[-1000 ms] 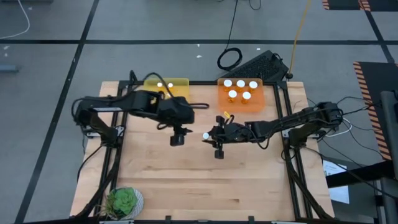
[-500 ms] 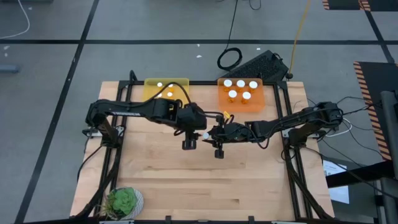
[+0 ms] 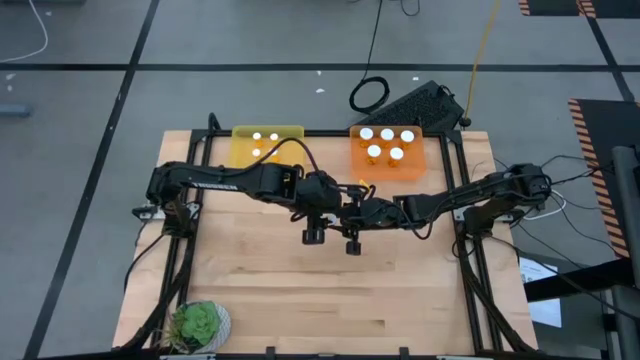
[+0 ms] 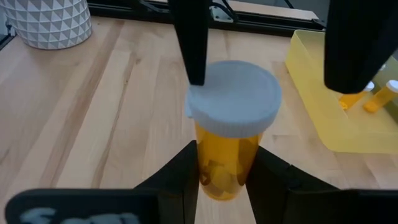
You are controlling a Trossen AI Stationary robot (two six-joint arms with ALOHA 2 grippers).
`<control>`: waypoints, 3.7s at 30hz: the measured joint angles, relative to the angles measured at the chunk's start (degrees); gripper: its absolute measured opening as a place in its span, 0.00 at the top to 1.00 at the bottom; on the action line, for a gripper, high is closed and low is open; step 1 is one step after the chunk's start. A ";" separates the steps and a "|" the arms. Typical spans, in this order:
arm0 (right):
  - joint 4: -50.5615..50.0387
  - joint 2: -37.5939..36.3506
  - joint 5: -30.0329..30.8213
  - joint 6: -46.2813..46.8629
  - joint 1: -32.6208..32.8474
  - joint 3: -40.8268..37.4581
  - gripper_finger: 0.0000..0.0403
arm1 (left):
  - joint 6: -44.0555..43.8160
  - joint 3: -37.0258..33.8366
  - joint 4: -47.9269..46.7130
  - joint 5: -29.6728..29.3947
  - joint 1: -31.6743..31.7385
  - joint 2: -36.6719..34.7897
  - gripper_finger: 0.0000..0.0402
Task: Pick and place medicine bottles into bin by pill shape (circle, oval)
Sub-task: Put the small yellow pill bottle into the transparent yellow bin
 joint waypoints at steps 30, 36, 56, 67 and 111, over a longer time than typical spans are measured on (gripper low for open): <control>0.47 -0.09 0.05 -0.31 -0.07 0.09 0.75 | -2.89 -2.02 1.71 -1.29 -0.93 -1.18 0.35; 0.46 -0.09 0.04 -0.39 -0.07 0.09 0.75 | -2.22 -4.43 4.75 -2.07 -1.36 -1.18 0.35; 0.48 -0.09 0.04 -0.37 -0.07 0.09 0.75 | -1.57 -4.87 5.82 -2.23 -1.31 -0.72 0.58; 1.31 -0.09 0.02 -0.36 -0.04 0.09 0.75 | -1.17 -4.87 6.00 -3.23 -1.70 -0.55 0.58; -4.43 -1.61 0.46 -0.03 0.50 0.09 0.20 | -0.89 -4.87 3.41 -4.22 -2.84 -2.03 0.70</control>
